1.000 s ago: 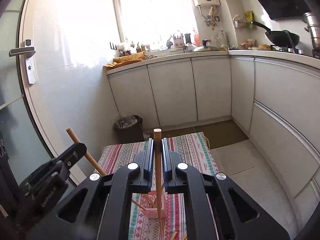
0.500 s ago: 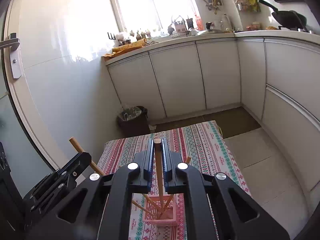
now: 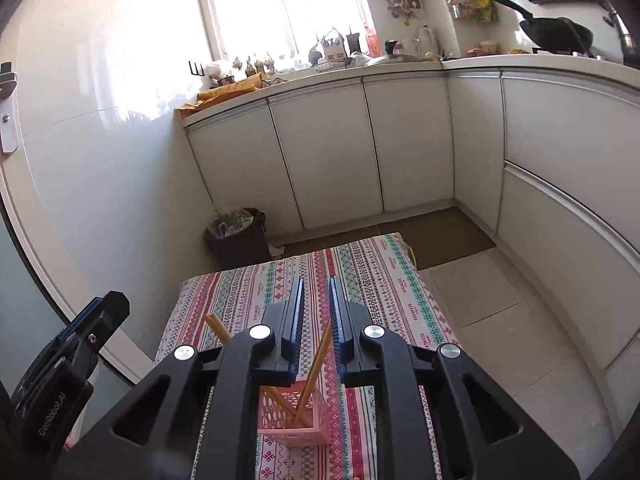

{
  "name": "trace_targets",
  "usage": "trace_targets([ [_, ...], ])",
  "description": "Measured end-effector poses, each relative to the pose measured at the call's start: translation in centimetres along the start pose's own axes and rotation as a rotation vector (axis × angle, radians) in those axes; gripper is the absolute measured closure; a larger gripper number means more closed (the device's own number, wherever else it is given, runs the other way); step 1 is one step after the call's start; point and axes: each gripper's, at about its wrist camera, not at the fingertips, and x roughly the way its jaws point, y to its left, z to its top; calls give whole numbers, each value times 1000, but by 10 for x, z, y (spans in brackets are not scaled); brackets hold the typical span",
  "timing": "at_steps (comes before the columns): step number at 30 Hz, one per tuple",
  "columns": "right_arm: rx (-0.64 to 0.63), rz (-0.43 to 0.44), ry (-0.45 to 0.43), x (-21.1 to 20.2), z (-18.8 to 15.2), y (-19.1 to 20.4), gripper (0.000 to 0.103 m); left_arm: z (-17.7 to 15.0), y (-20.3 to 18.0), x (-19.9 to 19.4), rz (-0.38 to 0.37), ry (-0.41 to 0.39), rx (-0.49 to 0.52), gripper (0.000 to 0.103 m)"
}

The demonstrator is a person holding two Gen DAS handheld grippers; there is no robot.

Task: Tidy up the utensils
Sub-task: 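Carry both chopsticks over the pink holder and open both grippers to drop them in, then return both grippers to the bundle and grasp a chopstick with the left gripper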

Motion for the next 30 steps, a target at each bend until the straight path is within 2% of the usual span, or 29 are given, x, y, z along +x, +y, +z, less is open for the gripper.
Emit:
trace_targets([
  [1, 3, 0, -5, -2, -1, -2, 70, -1, -1, -2, 6, -7, 4, 58],
  [2, 11, -2, -15, -4, -1, -4, 62, -1, -2, -5, 11, -16, 8, 48],
  [3, 25, 1, -31, -7, -2, -6, 51, -1, -2, -7, 18, -27, 9, 43],
  [10, 27, -15, -58, -19, -3, -13, 50, 1, 0, -19, 31, -45, 13, 41],
  [11, 25, -17, -60, -21, -4, -14, 49, 1, 0, -20, 33, -47, 14, 38],
  [16, 39, -31, -93, -31, -10, -17, 24, -1, 1, -29, 40, -67, 16, 23],
  [19, 45, -48, -101, -35, -13, -20, 12, -2, 2, -36, 51, -84, 11, 9],
  [21, 51, -64, -104, -37, -15, -23, 7, -3, 3, -39, 59, -89, 6, 7],
  [30, 60, -92, -80, -43, -22, -33, 7, -7, -1, -46, 46, -69, 32, 7],
])
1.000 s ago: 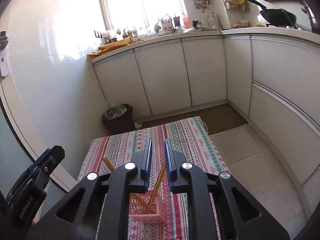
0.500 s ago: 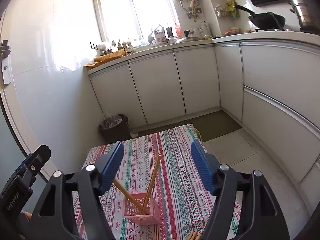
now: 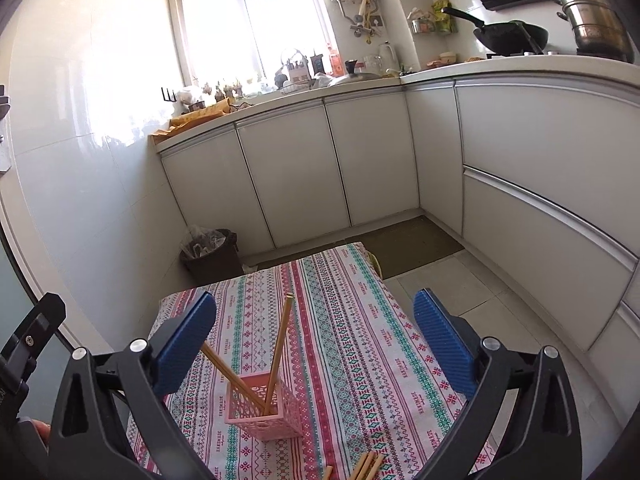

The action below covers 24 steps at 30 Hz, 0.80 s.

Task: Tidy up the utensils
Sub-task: 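Return both grippers to the bundle and grasp a chopstick with the left gripper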

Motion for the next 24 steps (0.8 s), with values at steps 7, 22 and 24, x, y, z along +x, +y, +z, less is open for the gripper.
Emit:
trace_targets([
  [7, 0, -4, 5, -11, -4, -7, 7, -2, -6, -7, -18, 27, 27, 7],
  [22, 51, -153, 273, -33, -106, -120, 7, -143, -83, 47, -188, 645, 508, 7],
  [24, 94, -155, 338, -26, -115, -136, 7, -166, -86, 64, -167, 711, 510, 8],
])
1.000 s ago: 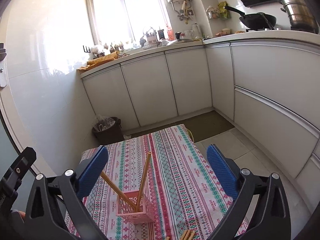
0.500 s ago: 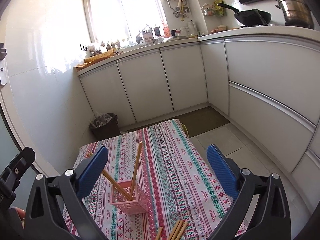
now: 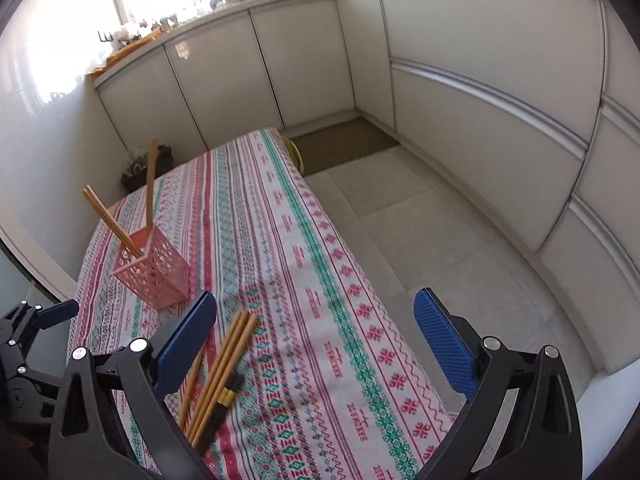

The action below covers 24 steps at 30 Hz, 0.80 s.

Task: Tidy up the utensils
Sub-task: 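Return both grippers to the bundle and grasp a chopstick with the left gripper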

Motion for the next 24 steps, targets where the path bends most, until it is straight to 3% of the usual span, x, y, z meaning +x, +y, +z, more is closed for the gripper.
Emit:
trace_targets([
  [1, 11, 4, 19, 3, -1, -6, 7, -2, -2, 12, -1, 33, -8, 12],
  [3, 22, -3, 26, 6, -4, -14, 7, -1, -4, 36, -17, 112, -31, 33],
  [6, 28, 1, 42, 10, -6, -22, 7, 3, -4, 64, -52, 205, -90, 52],
  [10, 34, 13, 74, 13, -5, -26, 7, 9, -2, 82, -99, 257, -144, 52],
  [14, 32, 24, 91, 14, -6, -27, 7, 11, -3, 95, -128, 305, -165, 67],
  [19, 50, 35, 114, 17, -5, -28, 7, 10, -5, 110, -136, 344, -179, 71],
  [22, 48, 35, 128, 20, -6, -25, 7, 4, -4, 127, -147, 381, -179, 89],
  [24, 39, 28, 130, 22, -5, -21, 7, 3, 0, 127, -154, 341, -184, 96],
])
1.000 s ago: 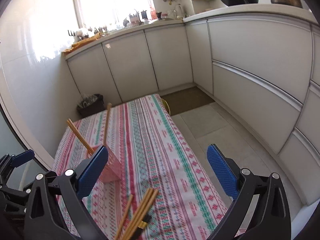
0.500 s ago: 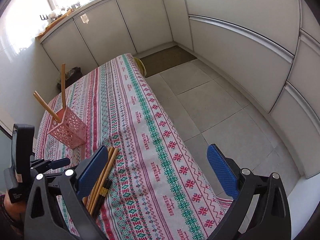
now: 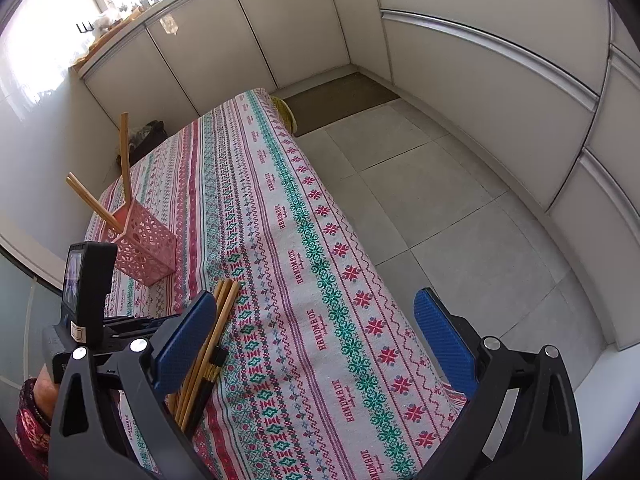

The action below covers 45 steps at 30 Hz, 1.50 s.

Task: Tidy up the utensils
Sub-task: 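Return both grippers to the bundle and grasp a chopstick with the left gripper, then grasp a chopstick with the right gripper while the left gripper holds its chopstick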

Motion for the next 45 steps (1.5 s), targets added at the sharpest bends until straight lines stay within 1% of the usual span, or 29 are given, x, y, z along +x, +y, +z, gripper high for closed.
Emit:
trace_targets([
  [2, -1, -8, 2, 4, 1, 5, 7, -3, 6, -1, -29, -16, -17, 96],
  [5, 2, -1, 42, 17, 5, 17, 7, -13, 14, -9, -17, -52, -22, 97],
  [6, -7, -3, 64, 23, 6, 24, 11, -16, 15, -15, -20, -64, -18, 97],
  [7, -17, -9, 83, 29, 6, 31, 21, -21, 18, -24, -25, -80, -17, 97],
  [8, -28, -15, 109, 37, 6, 39, 27, -24, 20, -34, -27, -98, -18, 97],
  [9, -34, -16, 143, 46, 6, 46, 38, -28, 23, -43, -28, -119, -19, 97],
  [10, -34, -15, 188, 56, 6, 52, 53, -31, 26, -53, -29, -138, -20, 97],
  [11, -28, -8, 233, 66, 5, 57, 62, -34, 28, -62, -27, -157, -23, 97],
  [12, -10, 1, 278, 76, 4, 59, 73, -38, 31, -70, -24, -178, -25, 97],
  [14, 32, 12, 350, 93, 2, 62, 80, -44, 37, -86, -24, -207, -30, 97],
  [15, 49, 8, 375, 100, 1, 64, 88, -46, 41, -92, -25, -222, -36, 97],
  [16, 65, 6, 392, 105, 0, 65, 90, -47, 43, -98, -24, -235, -41, 97],
  [19, 108, 13, 423, 114, 0, 71, 91, -46, 48, -112, -32, -267, -60, 97],
  [22, 135, 12, 443, 121, 2, 76, 91, -44, 52, -117, -38, -287, -70, 97],
  [29, 163, -42, 487, 147, 2, 85, 91, -45, 57, -128, -58, -321, -70, 97],
  [30, 166, -49, 477, 149, 3, 86, 92, -45, 58, -130, -57, -326, -74, 97],
  [32, 142, -80, 457, 150, 4, 92, 92, -47, 60, -134, -52, -337, -83, 97],
  [35, 72, -126, 392, 149, -1, 107, 93, -50, 60, -140, -39, -365, -98, 97],
  [37, 39, -120, 338, 146, -8, 113, 94, -52, 60, -145, -28, -398, -114, 97],
  [38, 37, -90, 311, 141, -13, 113, 94, -53, 59, -148, -16, -414, -118, 97],
  [40, 8, -87, 253, 127, -19, 115, 94, -57, 57, -153, 12, -442, -121, 97],
  [42, -46, -74, 170, 103, -19, 120, 94, -59, 56, -160, 45, -467, -121, 97],
  [45, -122, -55, 23, 57, -17, 126, 94, -62, 57, -174, 50, -523, -130, 97],
])
